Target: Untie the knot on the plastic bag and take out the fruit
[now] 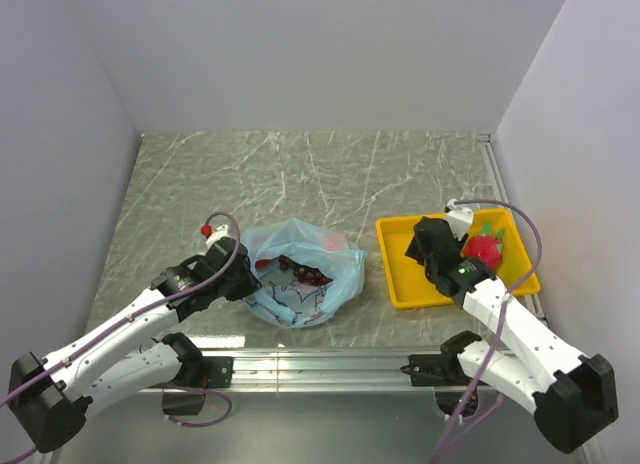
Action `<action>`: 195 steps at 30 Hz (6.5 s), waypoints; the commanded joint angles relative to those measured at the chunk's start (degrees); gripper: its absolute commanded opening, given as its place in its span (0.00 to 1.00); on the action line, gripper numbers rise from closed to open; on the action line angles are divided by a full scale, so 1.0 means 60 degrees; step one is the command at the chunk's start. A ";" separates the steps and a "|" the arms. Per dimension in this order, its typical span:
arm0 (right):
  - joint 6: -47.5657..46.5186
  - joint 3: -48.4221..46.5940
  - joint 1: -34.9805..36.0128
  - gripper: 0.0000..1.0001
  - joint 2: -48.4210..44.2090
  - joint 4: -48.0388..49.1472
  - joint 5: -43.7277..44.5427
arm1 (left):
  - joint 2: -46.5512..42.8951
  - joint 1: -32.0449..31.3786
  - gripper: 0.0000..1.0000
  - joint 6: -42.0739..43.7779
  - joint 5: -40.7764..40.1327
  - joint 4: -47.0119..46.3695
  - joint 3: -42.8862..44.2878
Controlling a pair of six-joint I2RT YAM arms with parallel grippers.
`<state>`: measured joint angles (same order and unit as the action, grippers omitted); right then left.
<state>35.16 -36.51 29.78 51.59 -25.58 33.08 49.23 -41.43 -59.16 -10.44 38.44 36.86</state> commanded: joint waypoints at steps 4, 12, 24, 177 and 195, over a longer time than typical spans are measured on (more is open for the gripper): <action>0.0234 0.0124 -0.1563 0.75 0.0482 0.0002 -0.1075 | -0.0500 -0.0009 0.00 0.0133 -0.0194 -0.0254 0.0185; -0.0190 -0.0813 -0.1565 0.93 0.0353 -0.0672 -0.1044 | -0.0588 -0.0009 0.01 0.0177 -0.0121 -0.0209 0.0170; -0.3251 -0.3258 0.3248 0.76 -0.0017 0.0352 -0.3944 | -0.0340 -0.0009 0.01 0.0264 0.0069 -0.0283 0.0433; -0.1918 -0.5956 0.4338 0.95 0.9300 0.4936 -0.2654 | 0.0818 0.0005 0.01 0.0851 0.0274 -0.0253 0.1400; -0.0864 -0.6263 0.4134 1.00 1.0502 0.6723 -0.1849 | 0.0803 0.0005 0.01 0.0937 0.0450 -0.0297 0.1400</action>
<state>28.73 -71.61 55.88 113.97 8.91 20.64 54.65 -41.43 -54.85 -8.64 37.54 43.20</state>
